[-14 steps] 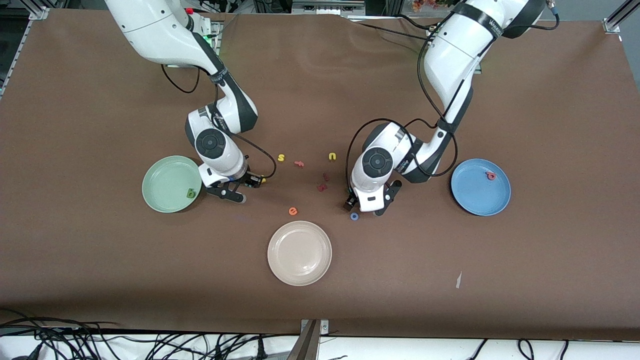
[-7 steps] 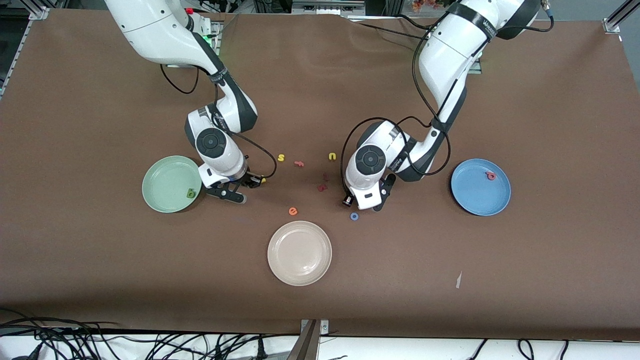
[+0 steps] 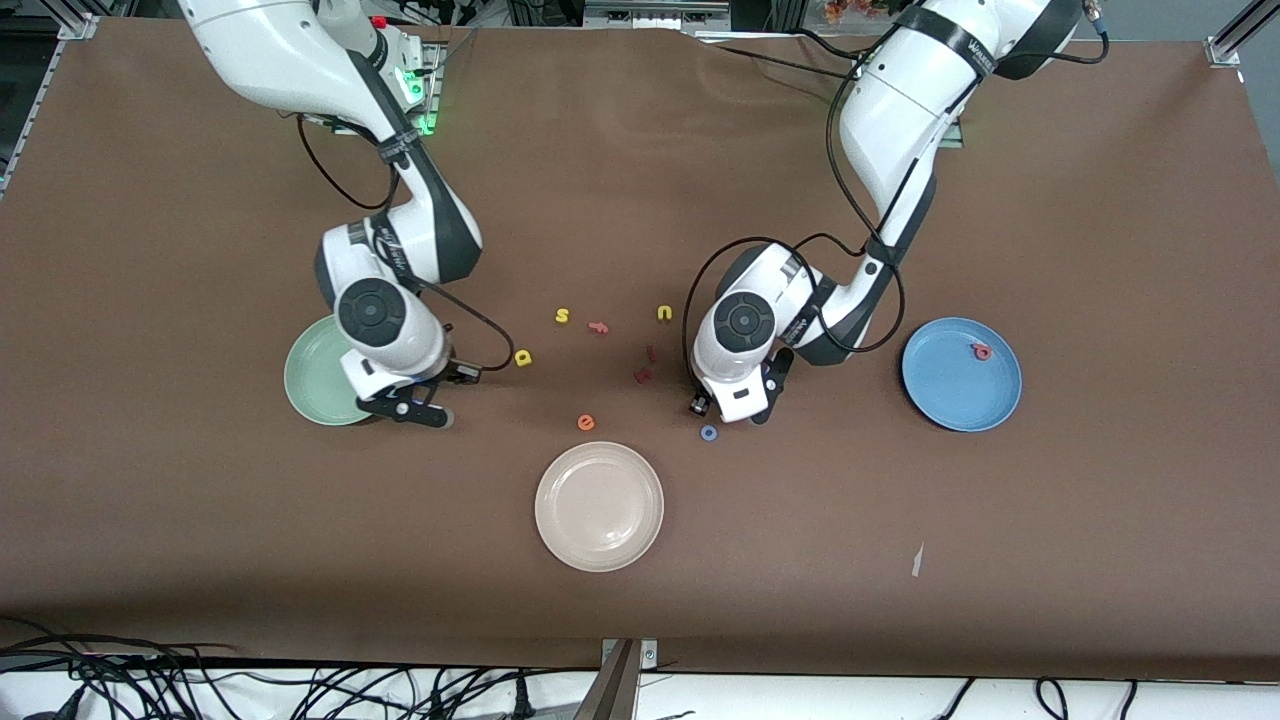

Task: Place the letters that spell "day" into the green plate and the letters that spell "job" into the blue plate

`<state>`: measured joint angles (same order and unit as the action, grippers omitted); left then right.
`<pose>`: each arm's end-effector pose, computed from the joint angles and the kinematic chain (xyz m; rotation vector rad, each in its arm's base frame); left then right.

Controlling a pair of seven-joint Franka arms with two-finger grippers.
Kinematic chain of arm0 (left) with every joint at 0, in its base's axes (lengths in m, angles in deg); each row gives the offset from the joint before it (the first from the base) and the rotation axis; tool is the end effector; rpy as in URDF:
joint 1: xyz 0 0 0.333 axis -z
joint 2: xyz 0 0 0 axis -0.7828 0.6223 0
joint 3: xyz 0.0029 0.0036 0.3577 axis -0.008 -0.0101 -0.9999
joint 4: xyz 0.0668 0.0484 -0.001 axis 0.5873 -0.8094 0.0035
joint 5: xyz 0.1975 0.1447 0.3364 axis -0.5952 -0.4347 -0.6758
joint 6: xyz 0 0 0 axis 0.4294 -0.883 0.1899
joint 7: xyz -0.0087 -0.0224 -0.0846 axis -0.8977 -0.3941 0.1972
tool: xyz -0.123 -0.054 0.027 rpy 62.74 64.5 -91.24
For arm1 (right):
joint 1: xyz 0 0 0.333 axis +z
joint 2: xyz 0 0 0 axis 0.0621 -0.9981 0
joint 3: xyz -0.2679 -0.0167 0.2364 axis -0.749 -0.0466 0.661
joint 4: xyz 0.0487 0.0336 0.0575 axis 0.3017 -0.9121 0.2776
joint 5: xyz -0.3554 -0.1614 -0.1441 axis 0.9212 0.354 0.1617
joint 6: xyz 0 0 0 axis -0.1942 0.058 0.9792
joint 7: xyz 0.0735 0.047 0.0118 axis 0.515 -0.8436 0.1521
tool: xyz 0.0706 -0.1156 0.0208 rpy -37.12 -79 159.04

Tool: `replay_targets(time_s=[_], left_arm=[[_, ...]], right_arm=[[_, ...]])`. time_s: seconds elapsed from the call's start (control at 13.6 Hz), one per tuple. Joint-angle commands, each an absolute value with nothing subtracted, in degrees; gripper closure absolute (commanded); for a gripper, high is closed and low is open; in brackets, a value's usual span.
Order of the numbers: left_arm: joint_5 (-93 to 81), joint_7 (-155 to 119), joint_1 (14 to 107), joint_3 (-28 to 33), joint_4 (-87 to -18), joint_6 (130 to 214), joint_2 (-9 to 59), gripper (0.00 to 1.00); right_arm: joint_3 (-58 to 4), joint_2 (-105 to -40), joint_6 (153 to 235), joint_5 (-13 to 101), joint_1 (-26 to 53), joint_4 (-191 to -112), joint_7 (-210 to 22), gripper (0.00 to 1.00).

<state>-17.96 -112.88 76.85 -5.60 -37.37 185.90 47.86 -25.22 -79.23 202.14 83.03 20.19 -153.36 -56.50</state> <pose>0.6368 -0.4210 0.1586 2.6088 1.7213 -0.1392 0.6436 0.2380 0.2487 3.0154 -0.2749 -0.1250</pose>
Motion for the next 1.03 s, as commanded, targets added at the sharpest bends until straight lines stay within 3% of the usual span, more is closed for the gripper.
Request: replay_targets(time_s=[0.0, 0.37, 0.44, 0.51, 0.59, 0.73, 0.95], left_arm=[[-19.14, -107.29, 73.67, -5.27, -36.38, 181.76, 45.76, 1.00], [-19.14, -87.53, 67.70, -5.18, -36.55, 169.38, 40.67, 1.00], [-19.14, -82.96, 66.21, -5.18, -36.64, 166.82, 39.61, 1.00], [-19.14, -79.00, 64.62, -5.18, -36.73, 164.71, 38.64, 1.00], [-19.23, -75.04, 63.30, -5.18, -37.17, 163.04, 38.11, 1.00], [-19.84, -66.43, 60.93, -5.27, -37.43, 159.70, 37.41, 1.00], [-19.93, -54.39, 56.36, -5.35, -42.16, 158.89, 33.47, 1.00]], right_arm=[[-28.20, -78.07, 199.64, 82.18, 19.47, -153.88, -64.43, 0.98], [-35.86, -74.82, 201.39, 79.73, 19.20, -160.90, -77.72, 0.97], [-36.39, -73.86, 202.79, 79.63, 19.20, -162.57, -78.61, 0.91], [-36.56, -73.68, 203.50, 79.46, 19.20, -163.37, -78.61, 0.69], [-36.57, -73.76, 203.51, 78.41, 19.20, -163.29, -78.09, 0.28], [-36.31, -73.68, 203.34, 75.69, 19.38, -163.03, -77.74, 0.18], [-33.60, -73.76, 203.42, 75.32, 20.43, -161.98, -71.18, 0.18]])
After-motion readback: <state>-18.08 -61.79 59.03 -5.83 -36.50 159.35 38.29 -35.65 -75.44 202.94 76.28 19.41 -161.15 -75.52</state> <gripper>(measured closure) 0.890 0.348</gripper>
